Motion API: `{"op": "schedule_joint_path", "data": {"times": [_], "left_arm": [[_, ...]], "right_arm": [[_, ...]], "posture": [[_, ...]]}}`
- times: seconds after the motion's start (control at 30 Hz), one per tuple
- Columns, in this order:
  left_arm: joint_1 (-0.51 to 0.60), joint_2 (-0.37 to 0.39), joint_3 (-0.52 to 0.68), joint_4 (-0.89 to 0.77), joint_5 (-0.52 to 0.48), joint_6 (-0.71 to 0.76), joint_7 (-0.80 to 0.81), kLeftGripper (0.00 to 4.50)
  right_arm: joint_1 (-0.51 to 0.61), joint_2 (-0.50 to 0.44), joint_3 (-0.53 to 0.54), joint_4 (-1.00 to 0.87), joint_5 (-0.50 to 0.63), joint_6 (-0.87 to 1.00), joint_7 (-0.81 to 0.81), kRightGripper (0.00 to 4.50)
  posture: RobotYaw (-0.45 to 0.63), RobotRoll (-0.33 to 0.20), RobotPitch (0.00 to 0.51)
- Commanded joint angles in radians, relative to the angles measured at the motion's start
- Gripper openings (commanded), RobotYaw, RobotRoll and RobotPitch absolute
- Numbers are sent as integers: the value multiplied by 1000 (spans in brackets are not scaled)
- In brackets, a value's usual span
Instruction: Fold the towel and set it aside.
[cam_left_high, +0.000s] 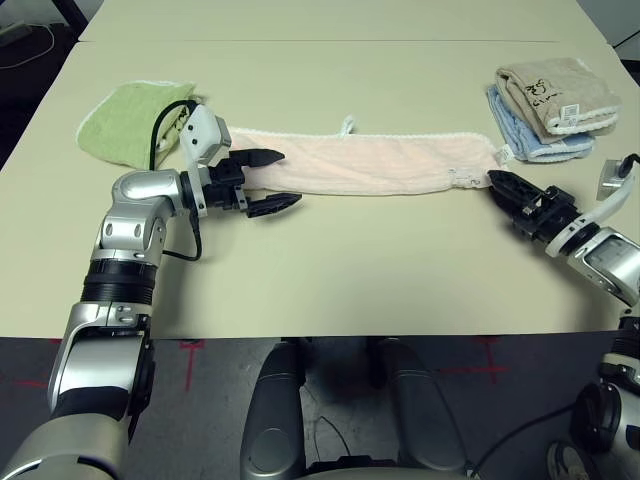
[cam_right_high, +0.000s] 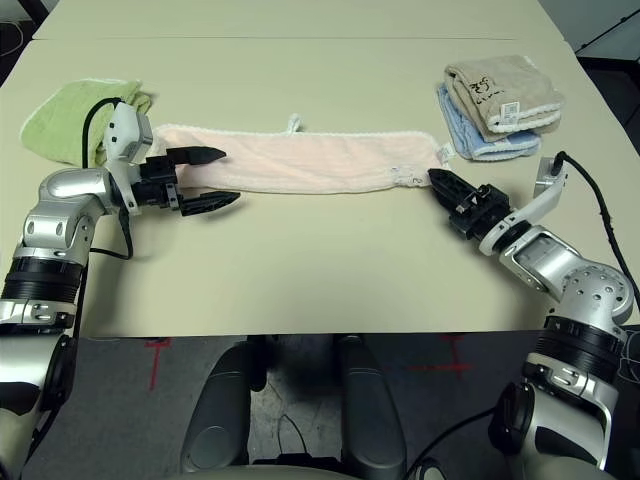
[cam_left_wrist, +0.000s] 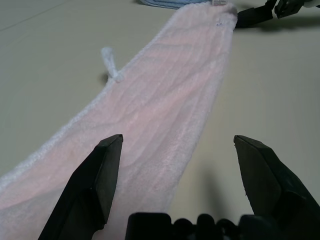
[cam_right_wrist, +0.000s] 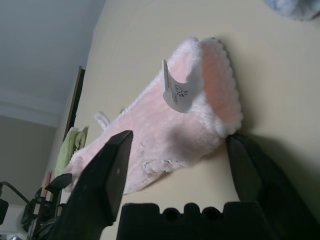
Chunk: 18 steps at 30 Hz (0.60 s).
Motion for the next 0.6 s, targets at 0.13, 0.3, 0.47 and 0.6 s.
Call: {"op": "schedule_joint_path", "data": {"times": [0.13, 0.3, 0.47, 0.6], "left_arm": [[9, 8, -13, 6, 6, -1, -10, 4500], [8, 12, -12, 6, 6, 2, -11, 4500], [13, 16, -11, 1, 0, 9, -19, 4500], [18, 15, -11, -6, -8, 16, -27, 4500]], "right_arm": [[-12, 2, 13, 61, -43, -55, -9, 4473], [-17, 3, 5, 84, -43, -73, -31, 4306], [-13, 6, 0, 84, -27, -75, -44, 2767], [-7, 11, -2, 75, -17, -74, -51, 1183]], "posture": [[-6, 0, 305], [-8, 0, 304], [-10, 0, 305], [-12, 0, 306]]}}
